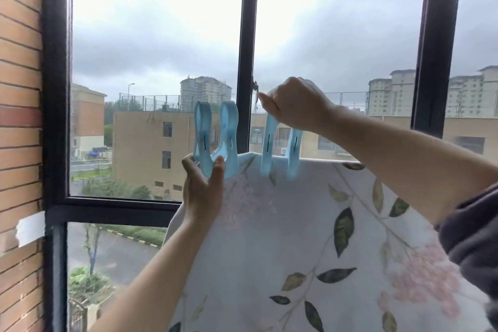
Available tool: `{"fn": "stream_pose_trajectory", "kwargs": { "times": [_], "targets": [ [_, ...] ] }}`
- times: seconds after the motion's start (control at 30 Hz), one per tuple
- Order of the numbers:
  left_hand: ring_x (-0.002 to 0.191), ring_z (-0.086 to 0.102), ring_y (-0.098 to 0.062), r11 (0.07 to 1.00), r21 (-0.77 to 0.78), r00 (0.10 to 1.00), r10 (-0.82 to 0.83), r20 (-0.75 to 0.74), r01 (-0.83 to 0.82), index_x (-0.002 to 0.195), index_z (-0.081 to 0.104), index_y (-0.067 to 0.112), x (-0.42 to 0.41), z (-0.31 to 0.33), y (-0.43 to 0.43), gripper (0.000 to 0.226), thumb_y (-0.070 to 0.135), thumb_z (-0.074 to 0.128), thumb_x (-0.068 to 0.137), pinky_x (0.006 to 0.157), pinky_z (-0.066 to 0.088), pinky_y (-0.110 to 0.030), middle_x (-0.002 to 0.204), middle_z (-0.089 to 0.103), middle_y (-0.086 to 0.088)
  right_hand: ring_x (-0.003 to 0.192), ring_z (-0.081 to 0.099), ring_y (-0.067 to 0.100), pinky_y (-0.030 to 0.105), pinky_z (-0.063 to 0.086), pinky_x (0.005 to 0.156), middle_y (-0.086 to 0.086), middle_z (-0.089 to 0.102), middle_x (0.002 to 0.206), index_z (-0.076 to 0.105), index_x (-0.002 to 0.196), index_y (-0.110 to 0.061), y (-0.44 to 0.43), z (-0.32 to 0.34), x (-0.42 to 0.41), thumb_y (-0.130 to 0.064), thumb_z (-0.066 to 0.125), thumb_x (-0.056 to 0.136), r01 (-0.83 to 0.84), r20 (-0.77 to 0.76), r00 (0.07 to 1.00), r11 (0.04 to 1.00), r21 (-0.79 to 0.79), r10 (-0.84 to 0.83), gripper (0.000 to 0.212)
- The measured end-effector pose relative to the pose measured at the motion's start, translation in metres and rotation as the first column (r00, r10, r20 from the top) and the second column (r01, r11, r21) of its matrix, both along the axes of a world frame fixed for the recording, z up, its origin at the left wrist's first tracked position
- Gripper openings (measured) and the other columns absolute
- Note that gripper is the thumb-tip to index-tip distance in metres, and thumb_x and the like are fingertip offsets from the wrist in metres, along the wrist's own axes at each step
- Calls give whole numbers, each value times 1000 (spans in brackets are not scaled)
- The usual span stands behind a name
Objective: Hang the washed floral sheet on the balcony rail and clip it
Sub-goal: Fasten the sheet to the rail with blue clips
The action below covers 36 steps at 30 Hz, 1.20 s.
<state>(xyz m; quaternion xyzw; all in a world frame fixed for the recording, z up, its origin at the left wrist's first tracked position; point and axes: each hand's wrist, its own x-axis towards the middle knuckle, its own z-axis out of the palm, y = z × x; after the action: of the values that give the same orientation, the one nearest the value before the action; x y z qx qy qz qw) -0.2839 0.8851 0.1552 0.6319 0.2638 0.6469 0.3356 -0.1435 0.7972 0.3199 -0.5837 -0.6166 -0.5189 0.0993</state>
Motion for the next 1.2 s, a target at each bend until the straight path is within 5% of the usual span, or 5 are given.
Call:
{"fn": "stream_pose_trajectory", "kwargs": {
  "times": [0.27, 0.63, 0.73, 0.9, 1.2],
  "targets": [
    [86, 52, -21, 995, -6, 995, -96, 35, 96, 115, 36, 15, -6, -8, 10, 81, 72, 36, 58, 71, 39, -33, 99, 54, -5, 100, 59, 29, 34, 45, 91, 18, 64, 109, 63, 107, 2, 6, 2, 3, -66, 17, 90, -71, -468, 873, 913, -403, -139, 84],
    [86, 52, -13, 998, -57, 974, -20, 227, 34, 105, 37, 18, -48, -12, -4, 46, 53, 48, 76, 73, 40, -31, 96, 50, 3, 130, 43, 21, 36, 31, 113, 11, 52, 133, 59, 116, -5, -47, -86, -24, -20, 49, 89, -379, -122, 902, 894, 240, 415, 32],
    [80, 52, 11, 992, 49, 974, -120, 191, 112, 100, 42, 35, -64, -16, -29, 41, 61, 47, 70, 71, 39, -16, 93, 52, 16, 118, 52, 11, 27, 47, 99, 6, 55, 127, 53, 124, -7, -58, -118, -41, -27, 52, 91, -613, -424, 641, 759, 218, 639, 39],
    [83, 57, 2, 976, 69, 969, -196, -153, 208, 108, 51, 24, -70, -54, -70, 69, 73, 42, 60, 64, 40, -15, 93, 60, 8, 116, 57, 7, 26, 47, 97, -2, 58, 128, 34, 138, -22, -52, -163, -69, -77, 65, 56, -759, -970, -91, 616, 213, 223, 104],
    [100, 58, -8, 936, -165, 847, -351, -400, 310, 106, 50, 28, -93, -91, -65, 65, 76, 38, 64, 76, 44, -21, 106, 60, 7, 76, 55, 20, 29, 43, 70, 2, 61, 74, 60, 76, -14, -55, -215, -79, -11, 51, 90, -552, -971, -209, 806, 216, 117, 17]
  ]
}}
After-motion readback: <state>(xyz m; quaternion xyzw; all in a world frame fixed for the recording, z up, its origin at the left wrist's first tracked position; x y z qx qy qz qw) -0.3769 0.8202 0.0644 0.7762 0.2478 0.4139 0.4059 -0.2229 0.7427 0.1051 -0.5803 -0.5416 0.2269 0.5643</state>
